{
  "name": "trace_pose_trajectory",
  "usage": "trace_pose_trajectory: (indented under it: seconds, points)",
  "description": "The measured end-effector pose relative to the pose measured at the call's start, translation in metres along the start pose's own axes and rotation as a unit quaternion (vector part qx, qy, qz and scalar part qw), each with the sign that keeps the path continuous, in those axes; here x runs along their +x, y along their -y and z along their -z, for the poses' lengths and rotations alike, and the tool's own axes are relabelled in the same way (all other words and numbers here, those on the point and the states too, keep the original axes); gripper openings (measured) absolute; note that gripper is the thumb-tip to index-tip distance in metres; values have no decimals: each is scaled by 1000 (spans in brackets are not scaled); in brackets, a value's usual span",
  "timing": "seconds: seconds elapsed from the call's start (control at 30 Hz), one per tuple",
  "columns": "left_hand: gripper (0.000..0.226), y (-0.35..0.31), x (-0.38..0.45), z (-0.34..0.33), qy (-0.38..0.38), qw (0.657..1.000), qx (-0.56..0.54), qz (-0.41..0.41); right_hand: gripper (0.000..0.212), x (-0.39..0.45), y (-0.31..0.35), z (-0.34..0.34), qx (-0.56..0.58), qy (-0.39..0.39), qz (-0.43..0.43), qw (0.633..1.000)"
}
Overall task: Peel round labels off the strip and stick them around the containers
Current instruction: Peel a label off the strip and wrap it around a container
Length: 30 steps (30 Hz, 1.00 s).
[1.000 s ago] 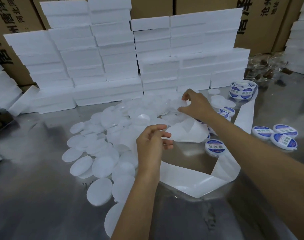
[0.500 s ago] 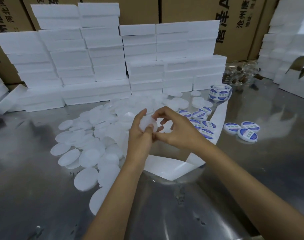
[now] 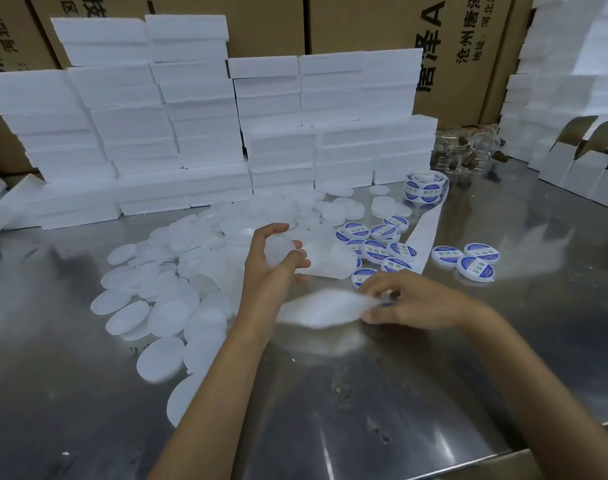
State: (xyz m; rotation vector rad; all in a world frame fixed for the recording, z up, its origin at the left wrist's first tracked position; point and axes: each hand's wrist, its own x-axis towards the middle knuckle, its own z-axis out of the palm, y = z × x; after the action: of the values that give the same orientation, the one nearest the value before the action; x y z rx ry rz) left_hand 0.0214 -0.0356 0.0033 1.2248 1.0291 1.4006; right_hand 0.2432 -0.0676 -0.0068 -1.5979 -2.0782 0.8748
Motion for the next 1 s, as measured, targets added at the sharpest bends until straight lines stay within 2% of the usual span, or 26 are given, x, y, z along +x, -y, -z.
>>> trace_pose_trajectory:
  seconds: [0.1, 0.2, 0.27, 0.37, 0.47, 0.57, 0.7, 0.83, 1.0]
  points:
    - [44, 2, -2, 1, -6, 998, 25, -53, 21, 12, 2, 2, 98, -54, -30, 993]
    - [52, 3, -3, 0, -3, 992, 74, -106, 24, 23, 5, 2, 127, -81, -58, 987]
    - [55, 5, -3, -2, 20, 988, 95, -117, 13, 27, 7, -3, 176, -73, -67, 979]
    - [57, 14, -5, -8, 73, 983, 131, -106, 15, 27, 5, -10, 244, -88, -62, 964]
    - [50, 24, -5, -14, 89, 974, 178, -106, 20, 22, 4, -12, 282, -78, -43, 955]
    - [35, 30, -2, -14, 66, 972, 193, -120, 41, 19, 2, -12, 318, -48, -15, 947]
    - [24, 36, 1, -12, 48, 969, 216, -108, 56, 17, 7, -16, 294, -70, 41, 952]
    - [18, 37, 2, -12, 51, 970, 220, -94, 48, 16, 9, -19, 273, -124, 70, 951]
    - [23, 35, 1, -12, 66, 963, 247, -90, 45, 16, 7, -21, 265, -157, 78, 948]
